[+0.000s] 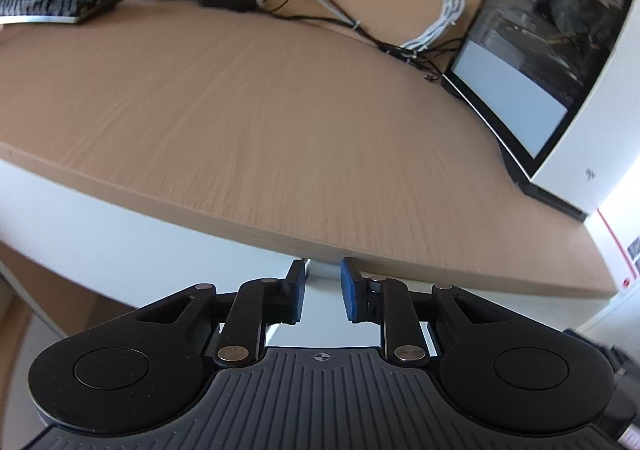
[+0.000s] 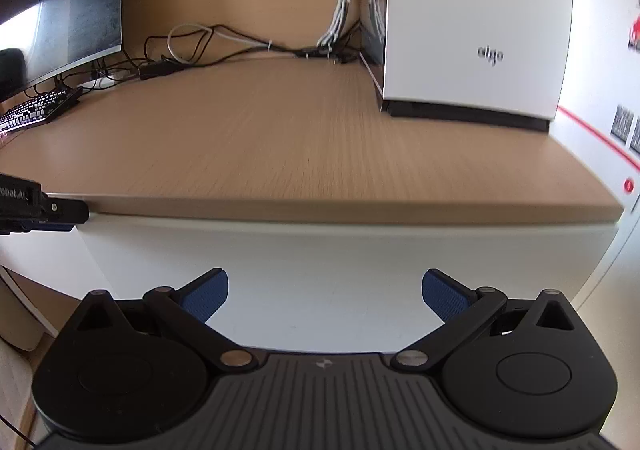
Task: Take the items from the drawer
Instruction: 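Move both grippers toward the white drawer under the desktop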
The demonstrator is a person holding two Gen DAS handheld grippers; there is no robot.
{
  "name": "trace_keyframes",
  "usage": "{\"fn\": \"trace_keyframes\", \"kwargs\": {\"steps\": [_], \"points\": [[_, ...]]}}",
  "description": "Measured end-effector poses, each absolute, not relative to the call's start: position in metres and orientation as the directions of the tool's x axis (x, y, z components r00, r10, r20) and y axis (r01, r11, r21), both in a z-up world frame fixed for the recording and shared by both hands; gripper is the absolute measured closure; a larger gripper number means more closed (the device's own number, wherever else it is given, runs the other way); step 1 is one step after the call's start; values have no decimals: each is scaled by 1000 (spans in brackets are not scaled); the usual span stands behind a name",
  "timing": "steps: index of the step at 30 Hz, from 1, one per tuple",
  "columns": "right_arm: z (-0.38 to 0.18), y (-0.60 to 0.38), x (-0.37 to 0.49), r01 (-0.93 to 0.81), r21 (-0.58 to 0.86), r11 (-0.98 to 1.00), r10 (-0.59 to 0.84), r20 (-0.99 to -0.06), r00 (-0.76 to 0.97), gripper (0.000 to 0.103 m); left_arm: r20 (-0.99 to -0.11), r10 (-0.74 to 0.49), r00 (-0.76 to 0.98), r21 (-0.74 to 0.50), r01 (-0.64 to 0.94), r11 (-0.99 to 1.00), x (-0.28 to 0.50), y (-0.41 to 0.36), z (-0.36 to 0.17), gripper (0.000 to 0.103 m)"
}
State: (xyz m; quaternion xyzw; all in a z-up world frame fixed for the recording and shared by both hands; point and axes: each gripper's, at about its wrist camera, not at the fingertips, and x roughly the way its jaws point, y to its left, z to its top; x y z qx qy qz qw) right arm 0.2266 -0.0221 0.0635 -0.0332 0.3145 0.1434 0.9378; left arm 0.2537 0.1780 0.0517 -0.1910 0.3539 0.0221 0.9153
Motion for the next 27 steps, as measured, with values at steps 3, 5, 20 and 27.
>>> {"fn": "trace_keyframes", "kwargs": {"steps": [3,5,20,27], "points": [[62,-20,226,-304,15,952,251,-607,754,0,-656,-101,748,-354,-188,916,253,180,50,80],[61,-20,227,-304,15,953,249,-614,749,0,-655,-96,749,-343,-183,921,253,179,50,80],[61,-17,233,-291,9,957,227,-647,728,0,-655,-122,746,-331,-137,934,255,181,50,79],[61,-18,236,-288,8,958,223,-651,725,0,-657,-134,742,-331,-124,936,255,182,50,79]]}}
